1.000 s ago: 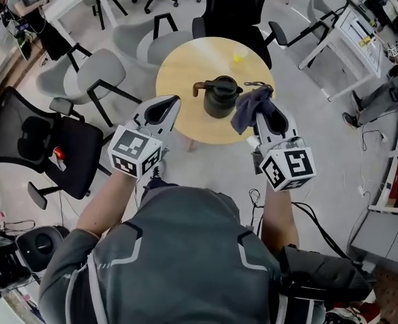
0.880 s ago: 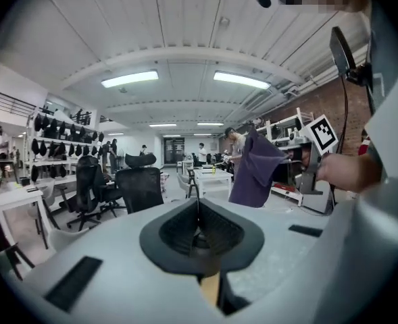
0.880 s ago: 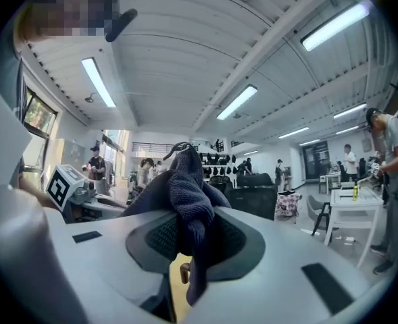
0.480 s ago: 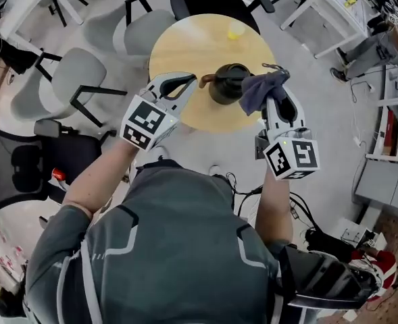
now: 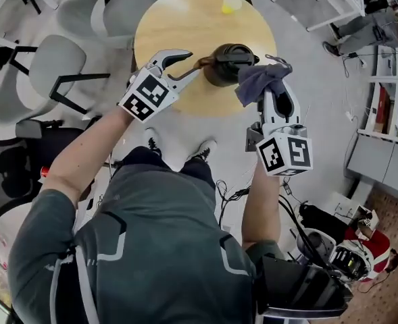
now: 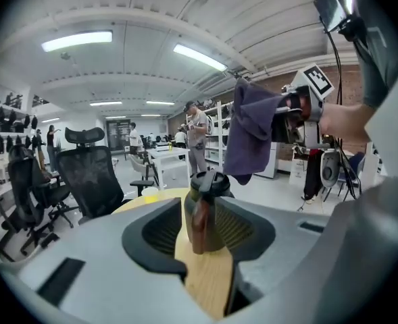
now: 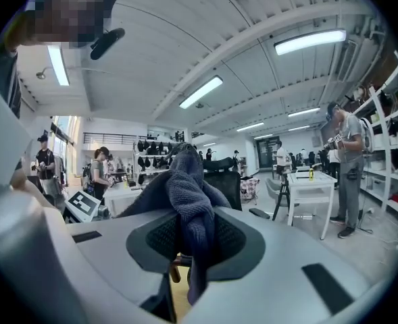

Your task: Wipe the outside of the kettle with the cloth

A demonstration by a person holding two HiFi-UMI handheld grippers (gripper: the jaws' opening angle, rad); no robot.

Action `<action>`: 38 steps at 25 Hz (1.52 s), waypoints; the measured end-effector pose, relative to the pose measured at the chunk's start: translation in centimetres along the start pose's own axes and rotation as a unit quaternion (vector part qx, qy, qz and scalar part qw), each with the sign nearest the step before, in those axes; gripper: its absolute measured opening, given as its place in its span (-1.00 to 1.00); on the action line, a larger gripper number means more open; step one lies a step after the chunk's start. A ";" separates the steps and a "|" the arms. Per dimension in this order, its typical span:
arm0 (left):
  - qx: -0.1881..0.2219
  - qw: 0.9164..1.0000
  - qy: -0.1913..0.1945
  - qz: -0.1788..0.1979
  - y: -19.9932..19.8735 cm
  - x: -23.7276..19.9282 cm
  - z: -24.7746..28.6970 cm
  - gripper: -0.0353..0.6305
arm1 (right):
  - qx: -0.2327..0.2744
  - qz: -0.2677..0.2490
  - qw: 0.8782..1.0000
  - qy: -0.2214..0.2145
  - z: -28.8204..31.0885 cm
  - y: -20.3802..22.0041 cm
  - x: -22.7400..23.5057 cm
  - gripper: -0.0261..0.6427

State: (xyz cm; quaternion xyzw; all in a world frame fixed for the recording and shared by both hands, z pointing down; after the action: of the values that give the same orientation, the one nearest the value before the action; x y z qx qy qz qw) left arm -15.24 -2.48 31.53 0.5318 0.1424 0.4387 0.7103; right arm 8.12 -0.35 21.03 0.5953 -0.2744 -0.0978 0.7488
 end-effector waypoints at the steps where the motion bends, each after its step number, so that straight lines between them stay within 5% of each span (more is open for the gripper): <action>1: -0.001 1.000 0.006 0.010 0.3 -0.3 0.6 -0.43 | -0.003 0.001 1.000 0.001 0.4 0.5 0.2 -0.64; 14: -0.036 0.994 0.069 0.070 4.3 0.4 7.9 -0.49 | -0.070 0.029 0.996 -0.046 4.9 11.7 2.6 -0.64; 23: -0.015 1.000 0.004 0.005 4.6 1.2 7.9 -0.52 | -0.064 -0.016 0.996 -0.060 7.3 17.1 1.8 -0.64; 30: -0.008 1.000 -0.002 -0.018 4.7 2.6 7.8 -0.53 | -0.028 -0.060 0.998 -0.002 7.0 18.2 1.6 -0.64; 38: -0.007 0.999 -0.013 -0.031 4.9 2.6 7.6 -0.52 | 0.014 -0.056 0.998 -0.012 6.7 19.5 1.5 -0.64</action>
State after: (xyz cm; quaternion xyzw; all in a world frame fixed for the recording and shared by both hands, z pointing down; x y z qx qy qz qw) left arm -10.96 -5.01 39.49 0.5276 0.1465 0.4109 0.7289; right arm 2.34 -1.42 40.86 0.6187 -0.2511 -0.1432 0.7305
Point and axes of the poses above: the fingertips, and each gripper's own axes: z forward along the fingers, x to its right, y out of its underside, the point moved 8 cm from there along -z, backward along the fingers, and after that the axes turned 12 degrees about z, right-handed, at the moved point
